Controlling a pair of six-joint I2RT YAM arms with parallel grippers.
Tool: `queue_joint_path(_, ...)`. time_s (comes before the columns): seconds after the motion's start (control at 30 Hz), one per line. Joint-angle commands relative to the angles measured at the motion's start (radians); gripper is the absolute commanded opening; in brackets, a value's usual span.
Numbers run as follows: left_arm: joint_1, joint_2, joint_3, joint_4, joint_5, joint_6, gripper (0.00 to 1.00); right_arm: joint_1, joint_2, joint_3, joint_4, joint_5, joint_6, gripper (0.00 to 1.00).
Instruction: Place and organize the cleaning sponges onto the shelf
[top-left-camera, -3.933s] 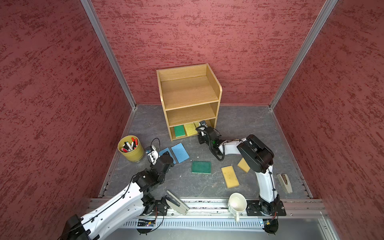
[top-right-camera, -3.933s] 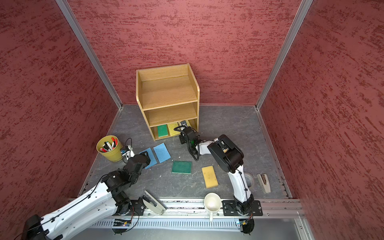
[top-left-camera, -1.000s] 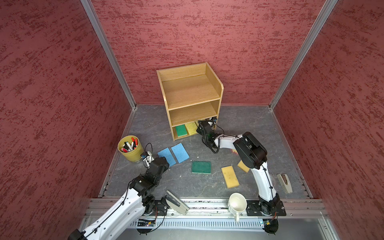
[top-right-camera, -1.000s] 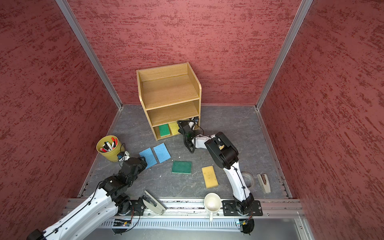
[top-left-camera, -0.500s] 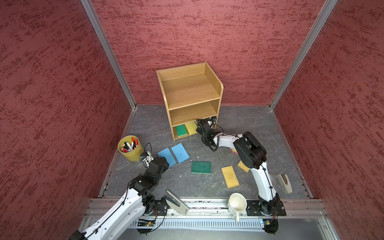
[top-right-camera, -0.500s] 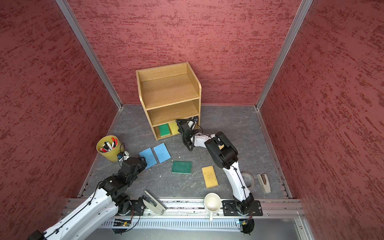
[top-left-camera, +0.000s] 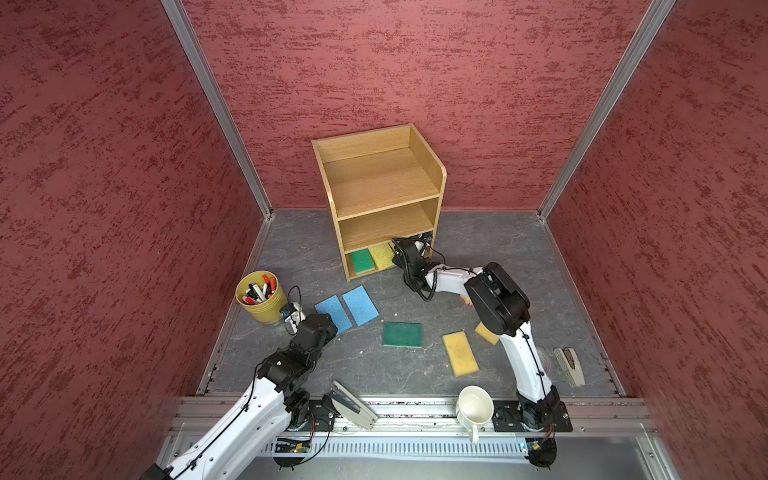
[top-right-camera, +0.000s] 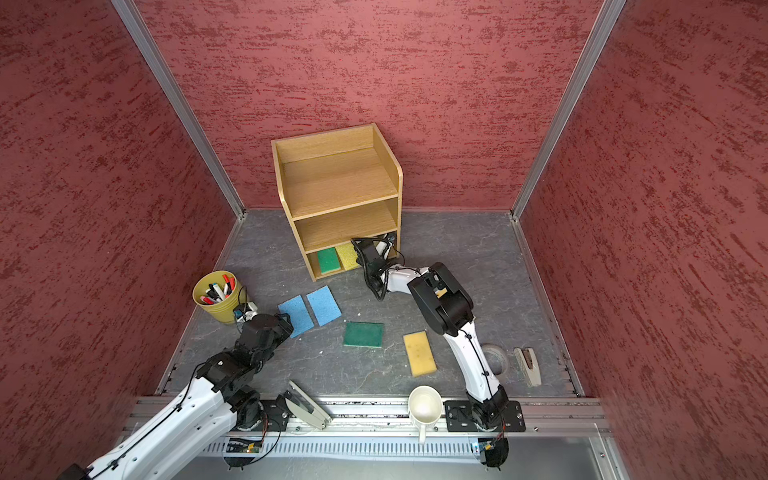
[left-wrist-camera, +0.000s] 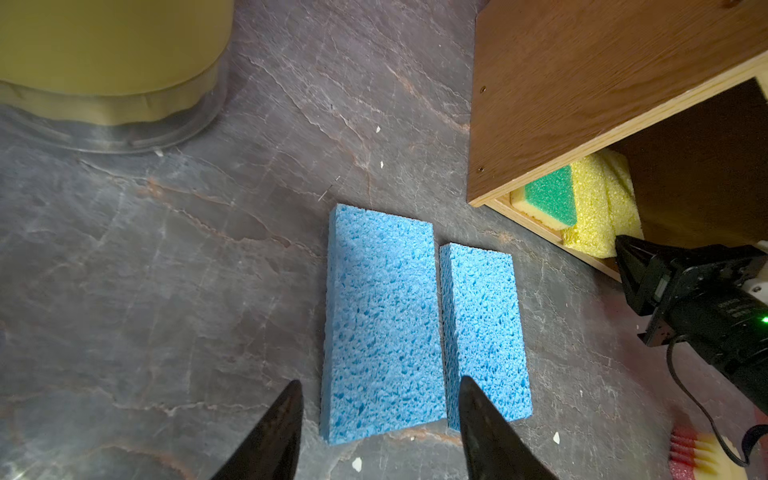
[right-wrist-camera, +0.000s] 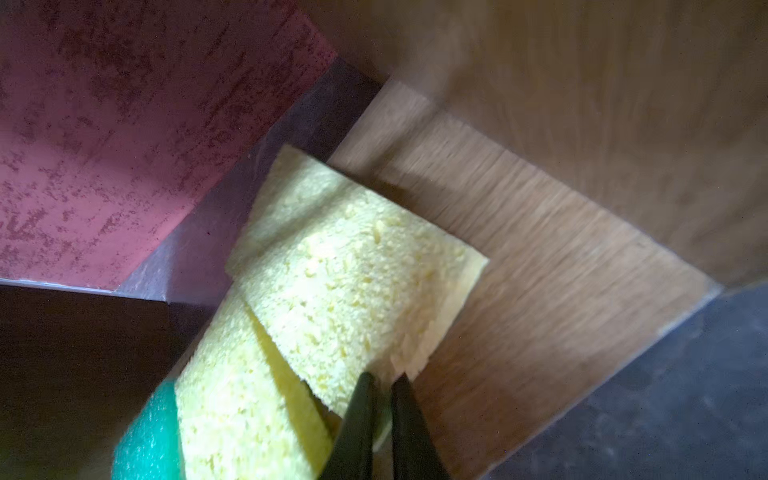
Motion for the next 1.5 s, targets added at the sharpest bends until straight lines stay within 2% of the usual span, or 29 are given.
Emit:
queue_joint_path(0.0, 0.01, -0.016, -0.015, -0.011, 0.005, 0.015, 0.59, -0.004, 0.023, -0.011, -0.026, -0.005, 0.03, 0.03)
queue_joint_path(0.07, 0.011, -0.019, -0.018, -0.012, 0.009, 0.015, 0.59, -0.005, 0.012, -0.028, -0.02, 0.0, 0.039, 0.0)
queue_joint_path(0.37, 0.012, -0.026, -0.017, -0.006, 0.021, 0.02, 0.59, -0.004, -0.071, -0.128, 0.065, 0.011, 0.121, 0.0)
queue_joint_path(0.8, 0.015, -0.055, -0.011, -0.009, 0.062, 0.036, 0.6, 0.014, -0.208, -0.256, 0.097, 0.061, 0.117, 0.0)
queue_joint_path(1.03, 0.012, -0.044, 0.002, -0.001, 0.066, 0.051, 0.61, 0.033, -0.247, -0.316, 0.119, 0.048, 0.133, 0.1)
queue_joint_path(1.17, 0.011, 0.005, 0.014, 0.038, 0.085, 0.056, 0.66, 0.038, -0.259, -0.342, 0.154, 0.016, 0.129, 0.28)
queue_joint_path(1.23, 0.001, 0.043, 0.028, 0.057, 0.09, 0.058, 0.67, 0.037, -0.269, -0.359, 0.176, 0.005, 0.122, 0.32)
queue_joint_path(1.4, -0.059, 0.146, 0.075, 0.117, 0.049, 0.074, 0.66, 0.031, -0.355, -0.429, 0.229, 0.0, 0.026, 0.32)
queue_joint_path(1.47, -0.086, 0.187, 0.099, 0.132, 0.021, 0.08, 0.66, 0.017, -0.402, -0.475, 0.246, -0.025, 0.002, 0.25)
